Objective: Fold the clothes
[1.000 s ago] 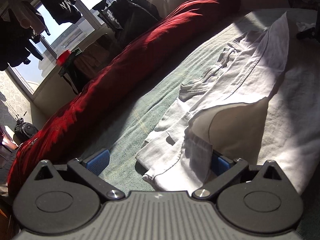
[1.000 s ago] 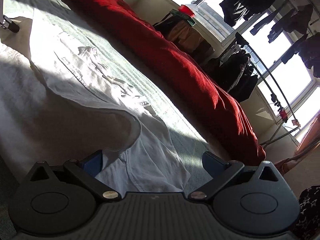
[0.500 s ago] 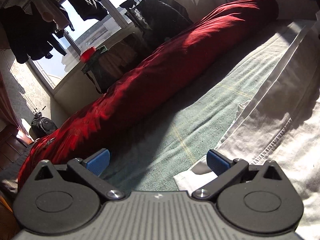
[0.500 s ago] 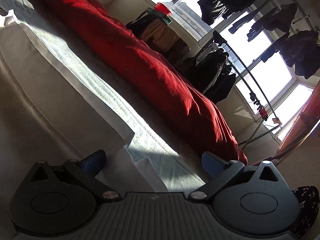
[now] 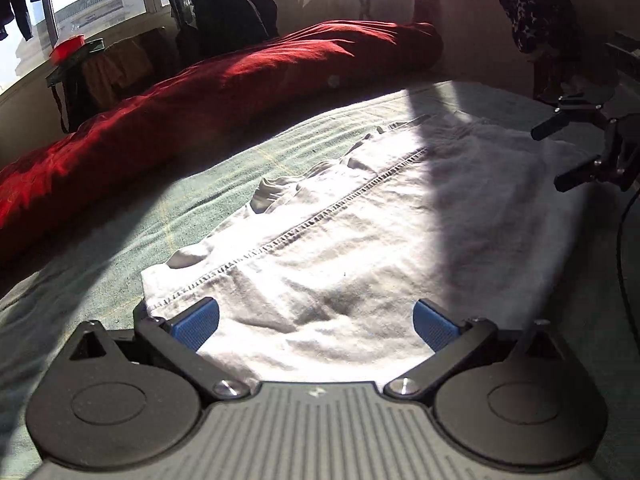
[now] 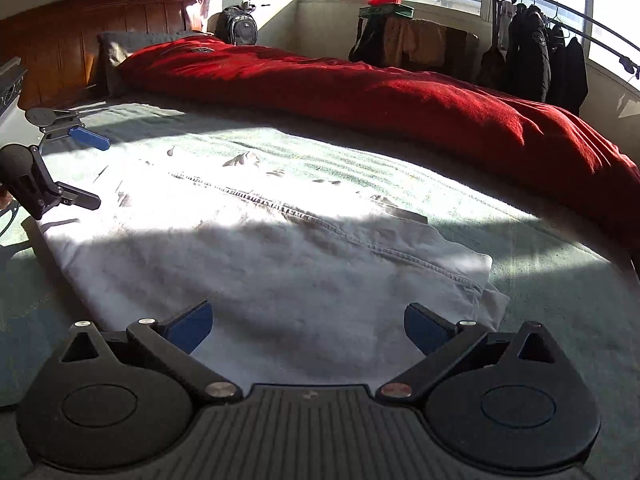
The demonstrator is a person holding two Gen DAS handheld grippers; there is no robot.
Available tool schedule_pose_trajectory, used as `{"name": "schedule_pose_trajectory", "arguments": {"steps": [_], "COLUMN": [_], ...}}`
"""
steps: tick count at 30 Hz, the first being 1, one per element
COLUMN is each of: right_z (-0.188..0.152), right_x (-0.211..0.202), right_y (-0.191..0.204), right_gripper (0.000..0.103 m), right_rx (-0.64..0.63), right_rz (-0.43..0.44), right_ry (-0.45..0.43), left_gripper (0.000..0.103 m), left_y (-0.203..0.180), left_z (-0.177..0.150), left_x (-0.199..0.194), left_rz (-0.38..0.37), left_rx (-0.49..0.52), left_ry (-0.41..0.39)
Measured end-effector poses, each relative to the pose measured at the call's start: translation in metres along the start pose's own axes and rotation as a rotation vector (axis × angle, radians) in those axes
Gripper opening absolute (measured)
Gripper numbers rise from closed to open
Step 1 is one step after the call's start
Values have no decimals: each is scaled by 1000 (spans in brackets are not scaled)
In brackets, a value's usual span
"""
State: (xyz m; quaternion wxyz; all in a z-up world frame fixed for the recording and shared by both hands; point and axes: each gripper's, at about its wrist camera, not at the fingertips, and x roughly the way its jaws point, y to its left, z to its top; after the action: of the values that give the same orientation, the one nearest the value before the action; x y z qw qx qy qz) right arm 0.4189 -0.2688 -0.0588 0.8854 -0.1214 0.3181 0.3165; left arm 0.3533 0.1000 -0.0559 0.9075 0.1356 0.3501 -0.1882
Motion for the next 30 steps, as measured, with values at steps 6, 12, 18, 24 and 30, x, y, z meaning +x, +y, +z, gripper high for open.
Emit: {"name": "schedule_pose_trajectory", "arguments": {"steps": [6, 12, 18, 24, 30], "right_z": [-42, -51, -8, 4, -40], "right_x": [-10, -35, -31, 19, -6], "right_y": [-12, 13, -7, -12, -8], "right_gripper": [103, 103, 103, 103, 103], "right_rx": [245, 152, 228, 250, 240], "right_rz": [24, 5, 63, 42, -32], "right_ry": [93, 161, 5, 45, 71], "left_gripper": [103, 103, 103, 103, 103], "left_y": [2, 0, -5, -16, -4], "left_z": [-26, -21, 7, 0, -41], "left_x": [2, -13, -3, 17, -10], "left_rz": [-38, -33, -126, -128, -83], "left_rx": [-99, -80, -133, -129, -174], "left_ry": [85, 87, 2, 62, 69]}}
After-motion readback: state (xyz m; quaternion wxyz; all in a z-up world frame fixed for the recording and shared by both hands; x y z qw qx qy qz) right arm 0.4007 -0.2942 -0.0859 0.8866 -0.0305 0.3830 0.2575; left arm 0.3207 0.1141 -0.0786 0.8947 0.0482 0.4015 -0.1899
